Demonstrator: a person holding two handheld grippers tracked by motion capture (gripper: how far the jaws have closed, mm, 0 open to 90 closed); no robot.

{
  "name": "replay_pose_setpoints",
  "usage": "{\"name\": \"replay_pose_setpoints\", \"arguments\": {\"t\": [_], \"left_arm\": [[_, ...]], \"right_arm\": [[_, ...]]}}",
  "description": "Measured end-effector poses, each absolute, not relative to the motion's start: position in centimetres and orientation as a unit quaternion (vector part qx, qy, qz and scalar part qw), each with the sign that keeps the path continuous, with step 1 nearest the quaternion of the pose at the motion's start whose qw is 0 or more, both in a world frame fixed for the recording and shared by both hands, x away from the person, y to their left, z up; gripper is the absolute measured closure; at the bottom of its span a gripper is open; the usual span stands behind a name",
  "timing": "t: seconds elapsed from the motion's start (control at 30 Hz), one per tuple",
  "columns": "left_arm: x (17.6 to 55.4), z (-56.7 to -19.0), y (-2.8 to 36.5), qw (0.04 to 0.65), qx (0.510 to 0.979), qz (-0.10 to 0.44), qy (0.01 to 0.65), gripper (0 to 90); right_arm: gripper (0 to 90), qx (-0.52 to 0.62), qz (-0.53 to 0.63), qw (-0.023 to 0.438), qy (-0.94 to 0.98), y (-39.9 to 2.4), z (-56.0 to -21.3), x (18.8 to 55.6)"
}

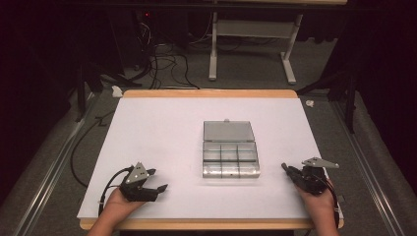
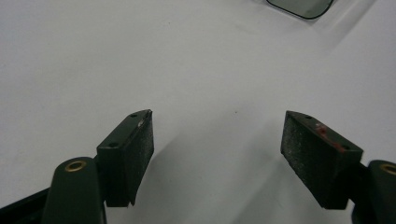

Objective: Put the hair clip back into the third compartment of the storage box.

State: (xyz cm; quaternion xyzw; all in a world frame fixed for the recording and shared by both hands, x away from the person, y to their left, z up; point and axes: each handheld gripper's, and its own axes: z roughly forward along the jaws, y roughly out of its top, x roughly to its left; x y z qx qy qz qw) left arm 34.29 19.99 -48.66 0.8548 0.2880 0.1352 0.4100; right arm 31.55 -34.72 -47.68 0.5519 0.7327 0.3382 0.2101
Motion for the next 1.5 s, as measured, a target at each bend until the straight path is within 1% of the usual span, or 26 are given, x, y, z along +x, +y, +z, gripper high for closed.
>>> {"name": "replay_pose_setpoints", "arguments": {"t": [0.53, 0.93, 1.03, 1.07, 1.13, 1.27, 1.5], "left_arm": [[34.3, -48.7, 20.0, 0.411, 0.854, 0.135, 0.289, 25.9], [34.3, -48.7, 20.0, 0.411, 0.854, 0.136, 0.288, 25.8], [34.3, -48.7, 20.0, 0.410, 0.855, 0.136, 0.288, 25.8], [34.3, -48.7, 20.0, 0.410, 0.855, 0.136, 0.288, 25.8], [34.3, -48.7, 20.0, 0.410, 0.855, 0.136, 0.287, 25.8], [34.3, -48.7, 20.0, 0.410, 0.855, 0.137, 0.288, 25.8], [34.3, -48.7, 20.0, 0.408, 0.855, 0.137, 0.288, 25.9]], "right_arm": [[82.5, 0.541, 0.351, 0.205, 0.736, -34.2, -47.4, 31.1], [82.2, 0.516, 0.346, 0.189, 0.760, -32.3, -47.7, 30.5], [76.7, 0.517, 0.351, 0.189, 0.758, -32.4, -47.6, 30.5], [76.7, 0.517, 0.351, 0.189, 0.758, -32.4, -47.6, 30.5], [73.0, 0.518, 0.354, 0.204, 0.751, -32.5, -47.1, 30.2], [70.6, 0.534, 0.359, 0.229, 0.730, -33.6, -46.7, 29.8], [66.7, 0.553, 0.349, 0.233, 0.720, -34.2, -47.1, 29.8]]}}
